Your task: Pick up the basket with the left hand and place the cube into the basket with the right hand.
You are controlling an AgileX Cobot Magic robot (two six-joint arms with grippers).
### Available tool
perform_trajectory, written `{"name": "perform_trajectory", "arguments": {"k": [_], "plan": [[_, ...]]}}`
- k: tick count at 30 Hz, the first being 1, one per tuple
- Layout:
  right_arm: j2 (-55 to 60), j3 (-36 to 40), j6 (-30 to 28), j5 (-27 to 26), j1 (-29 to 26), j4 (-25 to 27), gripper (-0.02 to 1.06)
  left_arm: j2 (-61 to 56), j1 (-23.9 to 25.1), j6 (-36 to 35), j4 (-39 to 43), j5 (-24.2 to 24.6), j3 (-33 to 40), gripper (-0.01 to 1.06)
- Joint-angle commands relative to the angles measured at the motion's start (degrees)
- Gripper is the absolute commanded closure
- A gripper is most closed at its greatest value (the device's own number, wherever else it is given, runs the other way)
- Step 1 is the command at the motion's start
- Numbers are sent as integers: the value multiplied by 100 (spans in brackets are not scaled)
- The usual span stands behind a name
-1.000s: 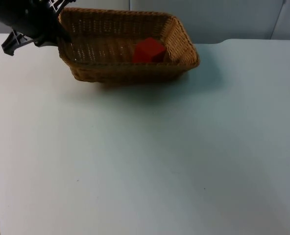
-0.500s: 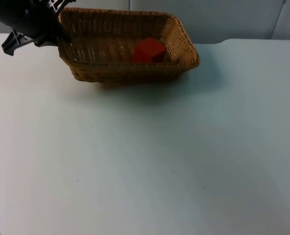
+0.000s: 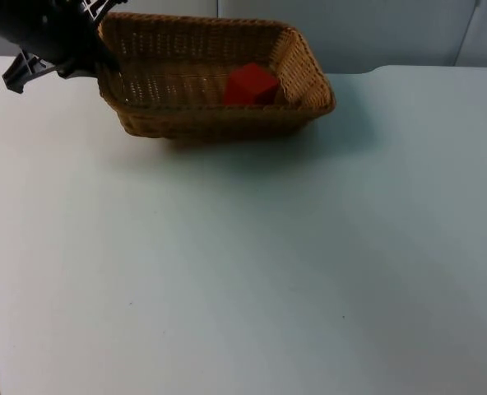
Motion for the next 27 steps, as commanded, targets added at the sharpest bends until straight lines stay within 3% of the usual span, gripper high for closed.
{"name": "perform_trajectory", "arguments": {"k": [1,4,5,7,9,15,19,27], "plan": [[-233,-48,-196,192,-133,30,105,-74,3,-49,-183,-53,-62,105],[-439,-48,-922,349,-382,877,105,-74,3,-49,-183,-53,-62,105],[-439,-48,-922,349,-382,877,105,-74,3,-49,-183,-53,-62,105],[-532,-48,-1309,485,-593,1649,105,-74,3,-49,-183,-53,-62,105],[-621,-48,-1579,687,-741,2054,105,-74,3,-49,-183,-53,-62,105],[-738,-28,-1779,1112,-943,2208,105,-74,3,-49,-183,-65,-62,105],[-806,-15,-1975,1088,-1077,2712,105,-74,3,-49,-158,-77,-62,105],[-806,-15,-1975,1318,-1065,2735,105,-74,3,-49,-161,-99,-62,105]]}}
